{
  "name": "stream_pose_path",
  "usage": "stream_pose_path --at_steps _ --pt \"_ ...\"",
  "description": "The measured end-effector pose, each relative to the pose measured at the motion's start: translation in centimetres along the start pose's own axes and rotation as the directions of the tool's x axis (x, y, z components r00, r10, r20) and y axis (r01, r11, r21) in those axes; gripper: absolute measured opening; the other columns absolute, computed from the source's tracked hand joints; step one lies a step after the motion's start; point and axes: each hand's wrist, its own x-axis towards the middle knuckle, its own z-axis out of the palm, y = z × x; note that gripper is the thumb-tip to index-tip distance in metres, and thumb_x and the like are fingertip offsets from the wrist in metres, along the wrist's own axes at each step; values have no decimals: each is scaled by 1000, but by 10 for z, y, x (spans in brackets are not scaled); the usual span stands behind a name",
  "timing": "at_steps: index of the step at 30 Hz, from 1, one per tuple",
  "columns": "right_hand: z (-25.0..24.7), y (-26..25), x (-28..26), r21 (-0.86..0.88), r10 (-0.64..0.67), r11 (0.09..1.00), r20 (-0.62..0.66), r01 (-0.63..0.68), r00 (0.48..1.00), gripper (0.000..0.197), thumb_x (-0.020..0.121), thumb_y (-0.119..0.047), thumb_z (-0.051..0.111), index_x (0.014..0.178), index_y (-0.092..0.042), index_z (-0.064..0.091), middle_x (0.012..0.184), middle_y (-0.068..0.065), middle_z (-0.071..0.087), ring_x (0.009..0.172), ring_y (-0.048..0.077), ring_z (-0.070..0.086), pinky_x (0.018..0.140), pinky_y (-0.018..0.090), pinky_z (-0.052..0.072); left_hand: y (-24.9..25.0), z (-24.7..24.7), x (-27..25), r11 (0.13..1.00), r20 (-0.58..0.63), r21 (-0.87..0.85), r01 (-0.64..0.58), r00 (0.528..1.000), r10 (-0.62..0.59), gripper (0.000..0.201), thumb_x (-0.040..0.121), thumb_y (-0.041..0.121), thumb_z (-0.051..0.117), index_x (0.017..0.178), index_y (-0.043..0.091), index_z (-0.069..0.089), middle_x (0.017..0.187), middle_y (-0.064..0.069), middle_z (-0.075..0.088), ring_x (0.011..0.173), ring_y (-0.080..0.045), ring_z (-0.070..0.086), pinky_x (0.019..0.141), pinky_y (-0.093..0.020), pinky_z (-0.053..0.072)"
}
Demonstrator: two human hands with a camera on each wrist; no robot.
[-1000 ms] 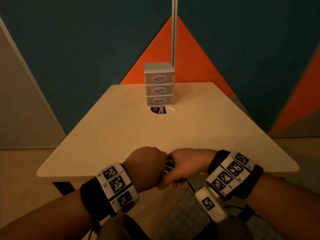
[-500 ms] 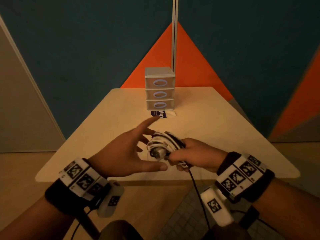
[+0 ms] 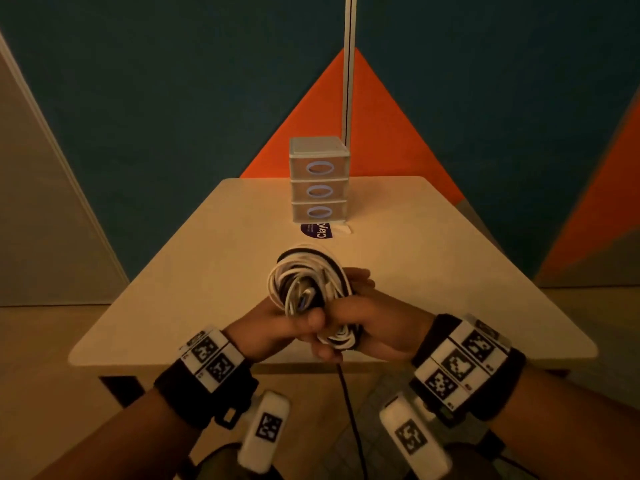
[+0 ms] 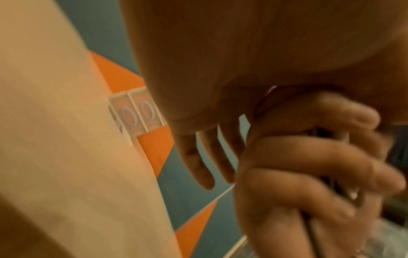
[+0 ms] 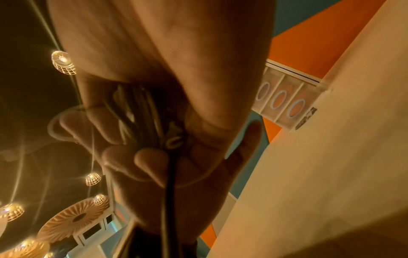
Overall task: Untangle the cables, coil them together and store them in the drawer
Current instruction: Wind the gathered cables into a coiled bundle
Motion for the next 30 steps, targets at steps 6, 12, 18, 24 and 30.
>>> stream_pose_path --at_steps 6,12,18,24,30 --pt "-3 -7 1 -60 138 989 113 -132 984 28 88 -25 49 87 -7 71 82 11 70 65 27 68 61 31 54 3 5 2 991 -34 -105 -85 996 82 42 96 38 60 134 22 55 98 11 76 67 -13 73 61 -43 59" --pt "-2 2 4 -40 162 987 173 -158 971 24 85 -22 53 89 -6 71 83 16 71 76 34 69 76 40 54 -2 8 0 973 0 -222 -70 997 71 43 104 34 41 139 8 38 97 16 75 66 -9 73 62 -35 61" --pt "-6 7 6 109 40 992 159 -57 987 35 81 -24 70 112 -9 68 78 13 68 70 26 69 71 38 58 15 17 4 989 -357 -149 -15 933 -40 45 78 49 80 107 17 70 115 -13 71 76 -42 72 44 -53 56" --pt "-18 14 -4 59 42 997 258 -59 965 27 80 -15 77 105 -24 72 79 0 67 70 14 66 73 30 55 9 11 7 986 -419 136 -102 896 150 22 85 30 76 101 14 73 104 -15 74 93 -52 66 71 -74 51" --pt "-26 30 -11 -62 233 972 115 -227 966 33 101 -39 50 87 -14 64 60 -4 43 50 9 40 59 24 42 12 -16 4 989 -537 5 -151 833 130 33 77 17 76 110 15 69 97 -8 68 94 -30 61 83 -48 51"
